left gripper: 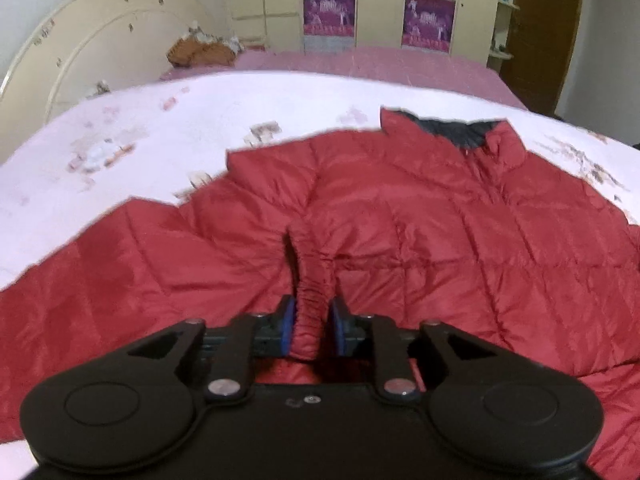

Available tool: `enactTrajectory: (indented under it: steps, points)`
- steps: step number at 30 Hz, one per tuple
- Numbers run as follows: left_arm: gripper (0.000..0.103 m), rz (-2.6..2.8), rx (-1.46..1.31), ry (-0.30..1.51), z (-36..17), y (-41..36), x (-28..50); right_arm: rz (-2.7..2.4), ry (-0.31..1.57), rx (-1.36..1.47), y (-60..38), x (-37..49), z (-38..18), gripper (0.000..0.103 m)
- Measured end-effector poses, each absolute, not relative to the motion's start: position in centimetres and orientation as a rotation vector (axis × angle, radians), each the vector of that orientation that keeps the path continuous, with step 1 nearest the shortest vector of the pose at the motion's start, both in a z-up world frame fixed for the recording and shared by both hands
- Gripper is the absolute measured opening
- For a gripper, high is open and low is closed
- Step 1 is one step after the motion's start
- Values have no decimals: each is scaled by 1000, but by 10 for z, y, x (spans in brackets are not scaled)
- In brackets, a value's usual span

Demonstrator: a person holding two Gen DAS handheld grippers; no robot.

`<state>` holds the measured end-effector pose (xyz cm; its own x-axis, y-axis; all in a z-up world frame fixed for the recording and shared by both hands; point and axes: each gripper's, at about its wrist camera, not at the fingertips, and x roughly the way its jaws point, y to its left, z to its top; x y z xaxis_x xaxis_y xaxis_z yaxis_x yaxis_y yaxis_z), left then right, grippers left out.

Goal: Fold large clothes

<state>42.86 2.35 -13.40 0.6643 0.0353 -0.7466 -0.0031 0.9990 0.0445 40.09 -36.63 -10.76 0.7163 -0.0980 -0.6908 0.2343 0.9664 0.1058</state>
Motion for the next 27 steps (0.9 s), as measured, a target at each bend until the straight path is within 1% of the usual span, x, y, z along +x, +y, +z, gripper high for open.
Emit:
enactTrajectory:
  steps: [3, 7, 9, 10, 14, 16, 20, 22, 24, 27]
  points:
    - [22, 21, 55, 788, -120, 21, 419, -150, 704, 194, -356, 393, -93, 34]
    - [22, -45, 46, 780, -113, 8, 415, -76, 732, 183, -332, 391, -95, 34]
    - [22, -67, 51, 805, -120, 1, 417, -46, 755, 166, -318, 388, -102, 34]
    - [24, -72, 60, 831, -126, -2, 420, -36, 766, 154, -312, 387, -106, 34]
    - [24, -49, 67, 885, -145, 0, 428, -15, 814, 80, -296, 386, -126, 34]
    - [24, -48, 61, 891, -146, 2, 429, -24, 818, 41, -291, 385, -129, 34]
    - [24, -47, 60, 896, -147, 3, 428, 14, 797, 74, -280, 375, -117, 34]
    - [24, -46, 65, 896, -146, 3, 427, 20, 833, 35, -271, 374, -127, 34]
    - [24, -44, 68, 900, -145, 2, 428, 12, 829, 8, -266, 373, -134, 34]
    - [24, -40, 70, 914, -142, 2, 428, -14, 861, 14, -263, 378, -130, 34]
